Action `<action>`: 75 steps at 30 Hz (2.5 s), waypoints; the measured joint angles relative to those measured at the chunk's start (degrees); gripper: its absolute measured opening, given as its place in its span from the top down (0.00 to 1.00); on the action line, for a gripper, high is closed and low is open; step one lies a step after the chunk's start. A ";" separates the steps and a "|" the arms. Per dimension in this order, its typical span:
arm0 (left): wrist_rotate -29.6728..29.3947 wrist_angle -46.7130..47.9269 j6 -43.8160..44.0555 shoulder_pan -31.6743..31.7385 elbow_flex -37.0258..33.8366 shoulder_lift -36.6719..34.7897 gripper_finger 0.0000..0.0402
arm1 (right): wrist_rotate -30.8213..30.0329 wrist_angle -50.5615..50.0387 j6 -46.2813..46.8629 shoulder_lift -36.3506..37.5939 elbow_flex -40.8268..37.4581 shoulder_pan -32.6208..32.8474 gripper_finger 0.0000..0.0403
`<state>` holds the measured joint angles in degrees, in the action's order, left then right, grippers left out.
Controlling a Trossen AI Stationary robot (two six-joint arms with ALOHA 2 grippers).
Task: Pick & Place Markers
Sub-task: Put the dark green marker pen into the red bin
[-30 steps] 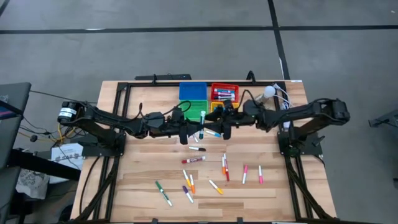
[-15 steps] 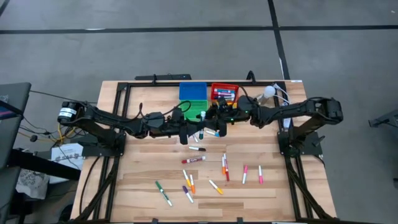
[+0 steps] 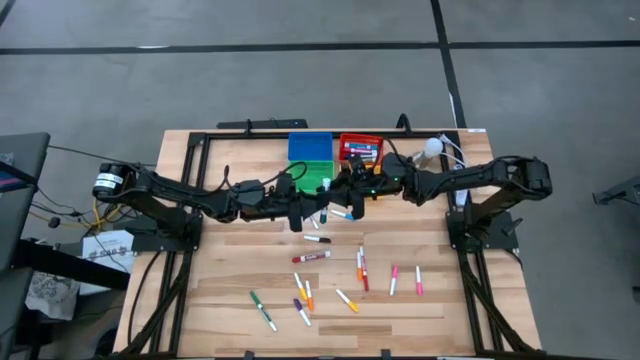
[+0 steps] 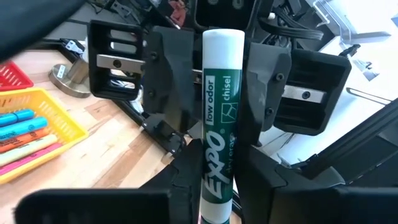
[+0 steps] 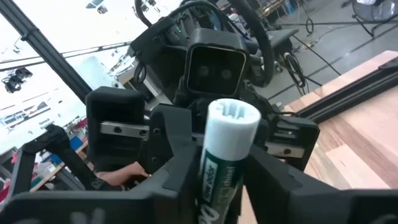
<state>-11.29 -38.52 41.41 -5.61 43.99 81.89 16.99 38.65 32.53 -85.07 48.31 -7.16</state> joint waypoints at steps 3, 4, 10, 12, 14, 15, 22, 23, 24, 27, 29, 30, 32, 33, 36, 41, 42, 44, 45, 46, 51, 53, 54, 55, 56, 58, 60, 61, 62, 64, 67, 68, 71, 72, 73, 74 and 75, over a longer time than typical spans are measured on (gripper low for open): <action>-1.07 0.12 -0.20 -0.02 0.00 0.00 0.78 | 0.00 0.05 0.18 -0.01 0.00 0.00 0.81; -1.27 0.13 -0.26 0.00 0.00 0.01 0.78 | 0.00 0.05 0.26 0.01 0.00 0.00 0.83; -1.40 0.11 -0.35 0.00 0.00 0.02 0.77 | -0.01 0.05 0.12 0.01 0.00 0.00 0.87; -1.40 0.07 -0.33 0.00 0.00 0.02 0.76 | -0.04 0.05 0.02 0.01 0.00 0.00 0.85; -1.38 0.03 -0.32 -0.01 0.00 0.02 0.74 | -0.06 0.01 0.00 0.00 0.00 0.00 0.84; -1.38 0.01 -0.33 -0.02 0.00 0.01 0.72 | -0.07 -0.01 0.00 0.01 0.00 0.00 0.84; 0.34 -0.06 -0.47 -0.87 0.02 0.00 0.52 | 0.38 -0.43 -0.01 0.00 -0.02 -0.48 0.86; 1.67 0.26 -0.46 -0.90 0.02 0.00 0.49 | 0.57 -0.73 0.00 0.01 -0.02 -0.70 0.86; 2.99 0.40 -0.48 -0.90 -0.07 0.00 0.47 | 0.99 -1.09 0.02 0.01 -0.02 -0.84 0.85; 5.88 0.58 0.82 -0.90 -1.18 -0.02 0.41 | 2.87 -1.90 0.02 0.01 -0.07 -1.70 0.85; 6.68 0.82 2.02 -1.11 -2.45 -0.02 0.39 | 2.98 -2.37 0.00 -0.01 -0.07 -2.15 0.85; 6.92 0.95 2.40 -1.23 -3.21 -0.02 0.39 | 2.96 -2.39 0.02 0.01 -0.07 -2.42 0.85; 7.56 1.18 2.61 -1.41 -4.81 -0.18 0.39 | 2.65 -2.43 -0.01 -0.01 -0.07 -2.96 0.85; 7.72 1.16 2.63 -1.60 -5.61 -0.39 0.39 | 2.33 -2.46 -0.03 0.00 -0.07 -3.17 0.85; 7.11 1.13 2.57 -2.09 -8.54 -1.79 0.39 | 2.20 -3.12 -0.21 0.50 -0.07 -3.72 0.85; 0.61 0.97 2.37 -3.08 -14.66 -7.32 0.40 | 2.07 -10.93 -4.59 4.16 -0.07 -5.00 0.85; -0.14 0.99 1.96 -3.26 -16.20 -8.92 0.40 | 1.89 -13.56 -5.77 5.39 -0.07 -5.48 0.85; -1.15 1.19 0.76 -3.63 -19.43 -12.03 0.40 | 0.68 -18.49 -8.23 7.68 -0.07 -6.42 0.85; -1.52 1.21 0.60 -3.88 -20.96 -13.60 0.40 | 0.15 -21.05 -9.49 8.91 -0.07 -6.99 0.85; -1.92 1.27 0.40 -4.04 -22.59 -15.26 0.40 | -0.37 -23.52 -10.53 9.99 -0.07 -7.58 0.85; -1.99 1.60 -4.67 -5.35 -27.15 -20.81 0.40 | -2.65 -38.00 -15.90 13.49 2.64 -10.96 0.85; -2.54 1.64 -5.84 -5.25 -28.20 -22.43 0.40 | -4.51 -45.52 -19.34 13.67 5.70 -11.94 0.85; -3.03 1.59 -6.69 -5.26 -28.54 -23.02 0.40 | -5.60 -48.72 -21.38 13.37 7.50 -12.32 0.85; -3.35 1.51 -7.30 -5.27 -28.99 -23.48 0.40 | -6.70 -51.94 -23.26 13.00 9.38 -12.69 0.85; -3.80 1.59 -7.88 -5.27 -29.64 -24.07 0.40 | -7.67 -55.15 -25.22 12.55 11.17 -13.11 0.85; -4.85 1.68 -8.47 -5.27 -30.64 -25.04 0.39 | -9.52 -59.97 -28.68 11.28 14.63 -13.84 0.85; -5.30 1.62 -8.73 -5.25 -31.68 -26.07 0.39 | -10.86 -63.70 -31.44 10.14 17.63 -14.76 0.85; -5.25 1.67 -9.11 -5.27 -32.06 -26.43 0.39 | -11.23 -65.02 -32.59 9.47 19.11 -15.33 0.85; -5.20 1.61 -9.58 -5.27 -32.45 -26.77 0.39 | -11.37 -65.82 -33.64 8.77 20.50 -15.94 0.85; -5.23 1.62 -9.70 -5.27 -33.53 -27.90 0.39 | -11.41 -68.61 -35.61 7.35 22.96 -17.14 0.85; -5.23 1.61 -9.98 -5.27 -34.99 -29.31 0.40 | -11.40 -72.48 -38.34 4.66 26.36 -18.62 0.85; -5.21 1.58 -10.23 -5.27 -35.33 -29.68 0.40 | -11.42 -73.64 -39.00 3.74 27.24 -19.05 0.85; -5.21 1.46 -12.38 -5.27 -35.77 -31.19 0.40 | -11.51 -75.61 -41.24 1.17 28.96 -20.15 0.85; -5.23 1.37 -13.25 -5.27 -35.83 -31.85 0.40 | -11.69 -76.04 -42.00 0.35 29.30 -20.46 0.85; -5.23 1.24 -14.21 -5.27 -35.87 -32.49 0.40 | -12.03 -76.67 -42.79 -0.55 29.50 -20.80 0.85; -5.23 1.20 -15.12 -5.25 -35.89 -33.03 0.40 | -12.66 -77.12 -43.42 -1.43 29.76 -21.05 0.85; -5.23 1.22 -15.92 -5.25 -35.91 -33.66 0.40 | -12.94 -77.29 -43.85 -2.32 29.89 -21.30 0.85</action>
<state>-16.51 -37.30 25.49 -10.85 8.08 48.23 4.05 -38.64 -11.31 -87.39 78.20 -28.46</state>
